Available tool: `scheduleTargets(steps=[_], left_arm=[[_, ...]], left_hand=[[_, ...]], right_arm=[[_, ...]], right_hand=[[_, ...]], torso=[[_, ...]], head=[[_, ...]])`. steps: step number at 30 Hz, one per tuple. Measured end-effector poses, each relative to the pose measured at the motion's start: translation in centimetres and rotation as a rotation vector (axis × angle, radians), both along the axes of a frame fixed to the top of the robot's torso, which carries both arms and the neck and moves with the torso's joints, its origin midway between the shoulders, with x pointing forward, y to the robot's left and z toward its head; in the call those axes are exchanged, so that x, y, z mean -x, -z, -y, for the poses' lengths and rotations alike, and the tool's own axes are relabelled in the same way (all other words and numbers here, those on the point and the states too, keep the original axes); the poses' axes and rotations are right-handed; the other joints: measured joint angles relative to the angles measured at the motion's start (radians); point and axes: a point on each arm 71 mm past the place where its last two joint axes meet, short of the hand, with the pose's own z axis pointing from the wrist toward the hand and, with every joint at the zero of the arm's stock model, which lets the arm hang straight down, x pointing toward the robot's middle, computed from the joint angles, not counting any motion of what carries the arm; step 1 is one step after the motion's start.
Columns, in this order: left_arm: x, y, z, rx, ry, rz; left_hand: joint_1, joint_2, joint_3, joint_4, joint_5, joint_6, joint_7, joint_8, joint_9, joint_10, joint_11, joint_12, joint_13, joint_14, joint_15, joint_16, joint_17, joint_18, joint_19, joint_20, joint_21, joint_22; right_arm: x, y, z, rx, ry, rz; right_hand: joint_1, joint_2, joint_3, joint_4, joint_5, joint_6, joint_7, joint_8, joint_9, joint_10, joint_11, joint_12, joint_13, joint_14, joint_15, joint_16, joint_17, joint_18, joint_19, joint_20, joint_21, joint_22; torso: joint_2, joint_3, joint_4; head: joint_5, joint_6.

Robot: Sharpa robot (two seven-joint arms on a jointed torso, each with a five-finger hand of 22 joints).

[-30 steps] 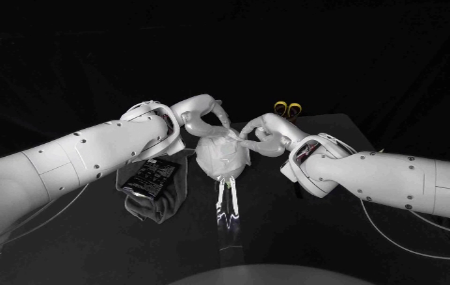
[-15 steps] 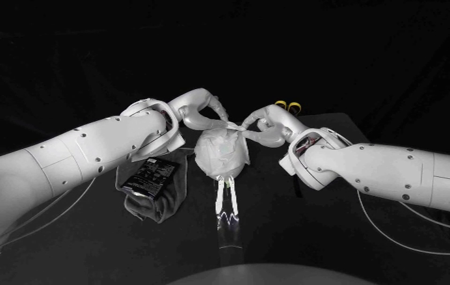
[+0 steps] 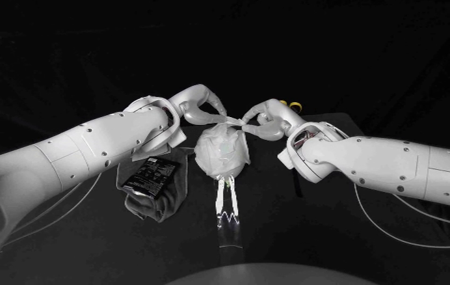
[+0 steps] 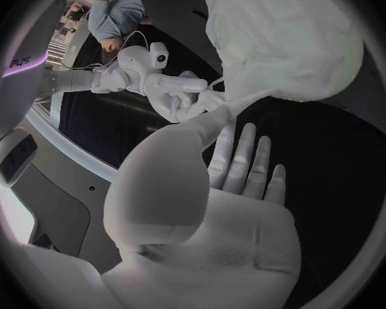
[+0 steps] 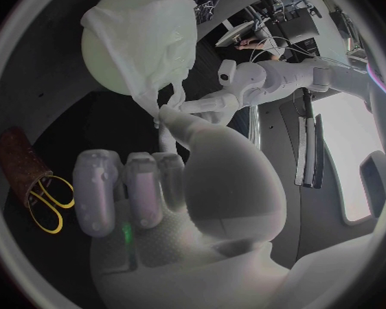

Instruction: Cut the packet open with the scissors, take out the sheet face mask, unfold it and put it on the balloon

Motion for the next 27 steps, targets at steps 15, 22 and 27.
scheduleTargets(steps=[15,22,27], left_arm=[[-1.2,0.3,0.0,-0.028,-0.066,-0.017],[-1.6,0.5,0.2,-0.037,-0.082,-0.021],[-1.9,0.5,0.4,-0.042,-0.093,-0.021]], left_hand=[[0.000,0.000,0.001,0.002,0.000,-0.004,0.004,0.000,0.005,0.004,-0.004,0.000,0.000,0.004,0.004,0.000,0.000,0.000,0.000,0.000,0.000,0.001],[-0.004,-0.004,0.002,0.003,0.000,-0.004,0.004,0.006,0.003,0.004,-0.004,0.000,0.000,0.007,0.000,0.000,0.000,0.000,0.000,0.000,0.000,0.001],[-0.016,-0.005,0.002,0.003,0.000,-0.004,0.004,0.006,0.005,0.004,-0.004,0.000,0.000,0.007,0.000,0.000,0.000,-0.001,0.000,0.000,0.000,0.001]], right_arm=[[-2.1,0.0,-0.9,0.040,0.021,-0.066],[-2.4,0.3,-1.1,0.055,0.030,-0.106],[-2.4,0.3,-1.0,0.058,0.042,-0.118]], right_hand=[[-0.004,0.004,0.000,0.000,0.000,0.001,0.003,-0.001,0.000,-0.001,-0.001,0.002,0.000,0.001,-0.001,-0.001,-0.001,0.000,0.000,0.000,-0.009,0.000],[-0.004,0.004,0.000,0.000,-0.001,0.001,0.003,-0.003,0.000,-0.001,-0.001,0.002,0.000,0.001,-0.001,-0.004,-0.001,0.000,0.000,0.000,-0.009,0.000],[-0.004,0.004,0.000,0.000,-0.002,0.001,0.003,-0.001,0.001,-0.002,-0.001,0.001,0.000,0.001,-0.001,0.000,-0.001,0.000,0.000,0.000,-0.009,0.000]], torso=[[0.001,0.0000,0.0005],[0.001,0.0000,0.0005],[0.000,-0.0001,-0.0006]], head=[[0.002,-0.004],[0.002,-0.005],[0.004,-0.003]])
